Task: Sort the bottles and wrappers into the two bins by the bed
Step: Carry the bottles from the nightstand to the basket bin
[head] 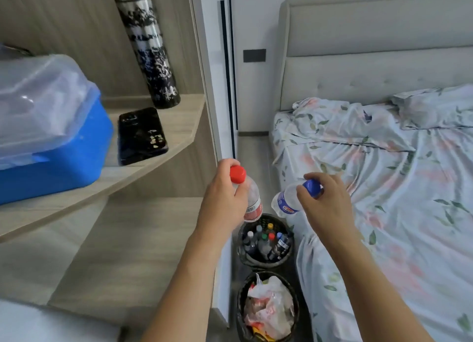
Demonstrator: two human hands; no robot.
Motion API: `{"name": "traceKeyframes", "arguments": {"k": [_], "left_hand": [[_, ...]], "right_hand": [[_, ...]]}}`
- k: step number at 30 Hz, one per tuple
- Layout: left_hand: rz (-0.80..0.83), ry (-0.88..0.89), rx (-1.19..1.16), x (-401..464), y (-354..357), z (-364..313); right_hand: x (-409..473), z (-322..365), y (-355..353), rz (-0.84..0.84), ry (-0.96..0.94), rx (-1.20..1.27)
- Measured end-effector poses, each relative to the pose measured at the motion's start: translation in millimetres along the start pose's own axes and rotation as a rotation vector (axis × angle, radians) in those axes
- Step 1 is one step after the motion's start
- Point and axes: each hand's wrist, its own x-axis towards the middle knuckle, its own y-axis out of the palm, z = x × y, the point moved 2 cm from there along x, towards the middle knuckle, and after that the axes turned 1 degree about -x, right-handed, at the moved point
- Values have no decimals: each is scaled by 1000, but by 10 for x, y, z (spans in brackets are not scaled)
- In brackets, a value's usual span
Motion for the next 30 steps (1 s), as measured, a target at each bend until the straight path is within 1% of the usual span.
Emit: {"name": "traceKeyframes", "arguments": {"k": [3,5,8,11,13,15,18,21,24,30], "left_hand": [[-161,43,-120,-35,597,679],[-231,64,-158,-128,1048,1154],[-273,127,-166,-300,1710,1834],[-320,199,-150,-498,2254,2509],[-346,242,-134,-600,2535,2951],[-335,278,-96,-640,2762,3337],[-322,230,-57,-624,2901,3725],[-284,162,-26,-533,2933,3846],[-202,93,32,-326,3115,3889],[-40,140,147,161,3761,4137]], "right_hand": [[-9,-787,615,-11,-1,-9],[-91,-1362,1019,-6,13,-17],[-243,-2219,1596,-15,23,-3],[-410,-3036,2119,-76,53,9],[-531,-3486,2456,-90,61,36],[-635,-3836,2756,-73,74,68],[-769,-4133,3020,-48,116,110],[-877,-4245,3092,10,168,109],[-901,-4328,3132,36,175,109],[-612,-4386,3199,103,77,69]]}}
